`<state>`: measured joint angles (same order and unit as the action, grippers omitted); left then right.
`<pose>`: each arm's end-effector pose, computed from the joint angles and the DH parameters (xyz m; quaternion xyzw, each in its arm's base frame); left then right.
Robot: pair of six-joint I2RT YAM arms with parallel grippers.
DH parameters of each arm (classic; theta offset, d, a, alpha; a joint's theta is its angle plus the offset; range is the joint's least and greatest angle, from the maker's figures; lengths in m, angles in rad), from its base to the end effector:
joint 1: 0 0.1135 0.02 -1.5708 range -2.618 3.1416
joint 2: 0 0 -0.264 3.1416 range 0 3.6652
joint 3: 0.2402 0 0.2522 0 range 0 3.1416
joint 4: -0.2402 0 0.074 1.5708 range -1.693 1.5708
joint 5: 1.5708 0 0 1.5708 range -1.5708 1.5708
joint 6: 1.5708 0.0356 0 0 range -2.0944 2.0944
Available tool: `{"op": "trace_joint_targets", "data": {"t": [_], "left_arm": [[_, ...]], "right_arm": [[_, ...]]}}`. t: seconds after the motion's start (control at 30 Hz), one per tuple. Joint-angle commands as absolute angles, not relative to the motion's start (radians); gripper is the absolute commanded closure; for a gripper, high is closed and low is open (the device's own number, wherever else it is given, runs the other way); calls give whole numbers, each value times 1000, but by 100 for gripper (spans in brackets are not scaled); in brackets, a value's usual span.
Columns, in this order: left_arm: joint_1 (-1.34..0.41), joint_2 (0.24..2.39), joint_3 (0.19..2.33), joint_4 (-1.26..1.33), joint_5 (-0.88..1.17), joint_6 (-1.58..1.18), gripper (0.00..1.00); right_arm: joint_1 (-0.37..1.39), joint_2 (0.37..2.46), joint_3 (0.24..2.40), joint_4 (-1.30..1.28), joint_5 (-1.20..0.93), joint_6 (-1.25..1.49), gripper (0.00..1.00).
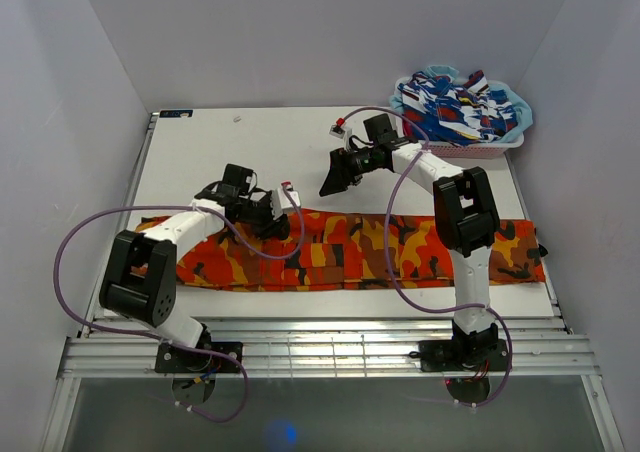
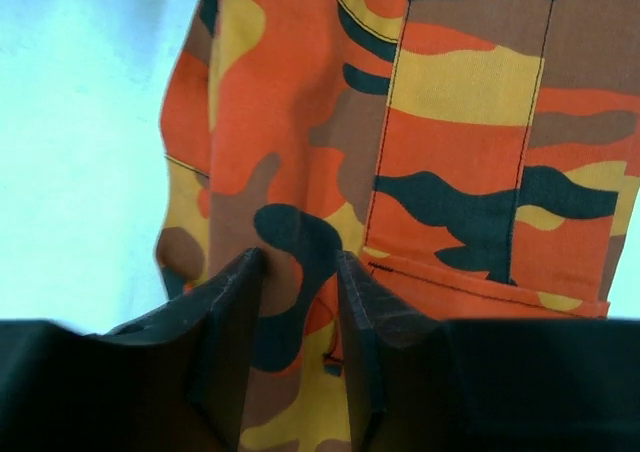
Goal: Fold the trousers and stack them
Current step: Fold the trousers
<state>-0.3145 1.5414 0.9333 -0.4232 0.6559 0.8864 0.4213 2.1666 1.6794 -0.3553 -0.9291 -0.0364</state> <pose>0.2786 -0.1135 0.1990 0.5864 0.7044 -0.2267 0.3296 0.4228 0.2207 0.1992 -0.3449 0.7774 0.4718 0.2325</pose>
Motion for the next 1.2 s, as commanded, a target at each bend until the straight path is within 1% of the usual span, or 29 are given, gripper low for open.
{"op": "trace_joint_targets", "data": {"t": [0.0,0.07,0.1,0.23,0.3,0.33,0.43,0.57,0.77,0.83,0.87,1.0,1.17], "left_arm": [[-325,1563,923,-385,649,913,65],[-328,1557,917,-376,643,899,75],[-331,1548,908,-371,641,896,84],[-353,1447,830,-330,623,907,100],[-377,1385,778,-267,588,910,100],[-388,1323,719,-247,575,917,100],[-429,1232,608,-186,529,951,100],[-489,1178,491,-115,451,992,100],[-558,1161,342,-9,350,1069,100],[-568,1173,322,1,327,1080,100],[-574,1180,312,36,307,1080,100],[-594,1223,285,64,258,1100,100],[-632,1198,209,136,230,1147,100]], "right_arm": [[428,2163,1703,-331,-972,-20,28],[429,2166,1700,-336,-982,-18,28],[434,2167,1697,-337,-985,-18,28],[448,2164,1680,-341,-994,-12,29],[457,2160,1669,-341,-1003,-8,29],[462,2157,1664,-341,-1006,-8,30],[482,2148,1638,-341,-1012,-8,30],[512,2146,1614,-363,-1014,9,31],[560,2169,1595,-434,-1012,5,28],[568,2175,1594,-445,-1011,5,27],[572,2180,1595,-446,-1011,5,24],[592,2187,1598,-428,-1031,14,23],[624,2210,1600,-339,-1032,75,21]]}}
